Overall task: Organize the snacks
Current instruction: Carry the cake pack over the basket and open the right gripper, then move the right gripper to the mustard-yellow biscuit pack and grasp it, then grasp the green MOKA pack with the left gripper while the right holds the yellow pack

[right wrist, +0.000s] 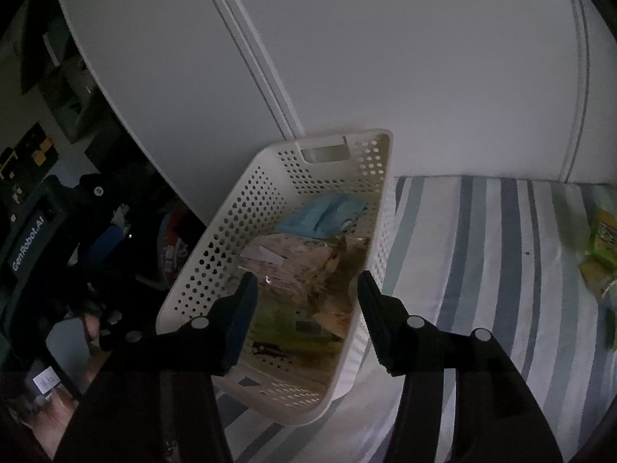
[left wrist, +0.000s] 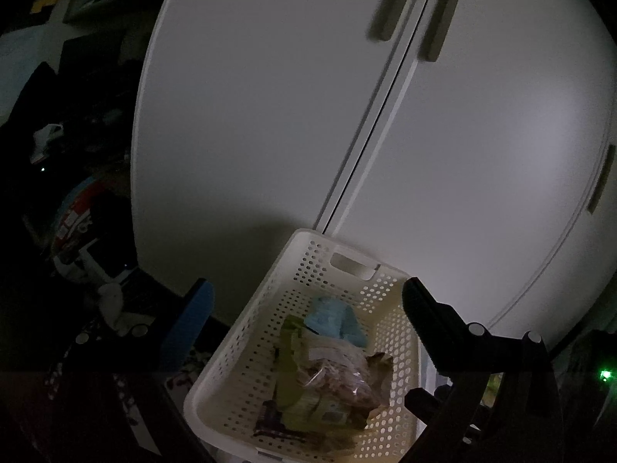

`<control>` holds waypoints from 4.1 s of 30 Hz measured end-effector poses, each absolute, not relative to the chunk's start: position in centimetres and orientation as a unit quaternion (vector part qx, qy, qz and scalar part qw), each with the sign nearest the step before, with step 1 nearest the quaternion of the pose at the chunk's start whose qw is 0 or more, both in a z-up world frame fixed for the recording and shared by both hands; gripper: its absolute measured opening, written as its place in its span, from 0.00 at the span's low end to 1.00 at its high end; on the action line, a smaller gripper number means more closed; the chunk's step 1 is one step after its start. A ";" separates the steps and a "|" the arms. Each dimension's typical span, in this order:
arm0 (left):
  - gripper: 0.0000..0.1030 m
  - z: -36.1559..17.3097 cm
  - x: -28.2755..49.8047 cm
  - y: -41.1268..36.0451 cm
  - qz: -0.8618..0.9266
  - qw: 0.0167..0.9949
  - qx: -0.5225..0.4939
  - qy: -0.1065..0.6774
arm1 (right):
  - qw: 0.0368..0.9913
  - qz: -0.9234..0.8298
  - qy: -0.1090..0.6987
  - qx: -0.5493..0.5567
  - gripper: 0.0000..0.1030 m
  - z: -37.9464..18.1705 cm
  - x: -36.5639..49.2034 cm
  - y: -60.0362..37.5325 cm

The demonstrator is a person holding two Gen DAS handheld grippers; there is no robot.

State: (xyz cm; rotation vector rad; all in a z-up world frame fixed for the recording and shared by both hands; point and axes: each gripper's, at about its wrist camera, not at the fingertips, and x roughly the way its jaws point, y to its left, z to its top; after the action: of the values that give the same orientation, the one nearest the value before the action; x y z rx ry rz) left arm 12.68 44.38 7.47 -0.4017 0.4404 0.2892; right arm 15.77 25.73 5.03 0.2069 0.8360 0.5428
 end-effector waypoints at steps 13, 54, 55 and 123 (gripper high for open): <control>0.97 7.5 12.9 43.3 0.126 0.949 -0.190 0.218 | 0.878 0.214 0.409 0.126 0.65 3.4 15.4 21.3; 0.97 5.0 15.3 28.2 -0.042 0.957 -0.045 0.282 | 0.799 -0.031 0.484 0.354 0.69 -7.9 16.6 -7.5; 0.97 5.0 15.5 28.3 -0.040 0.957 -0.046 0.283 | 0.797 -0.032 0.487 0.357 0.69 -8.0 16.9 -7.5; 0.69 -7.6 34.0 3.6 -0.231 0.865 0.051 0.442 | 0.840 -0.024 0.446 0.307 0.47 -9.0 15.9 -13.5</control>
State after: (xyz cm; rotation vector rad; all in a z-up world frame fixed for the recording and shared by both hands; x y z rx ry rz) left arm 34.01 3.60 -7.64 0.1077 0.9258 -0.4848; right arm 15.91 -13.47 -8.99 0.6489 0.9432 -0.0507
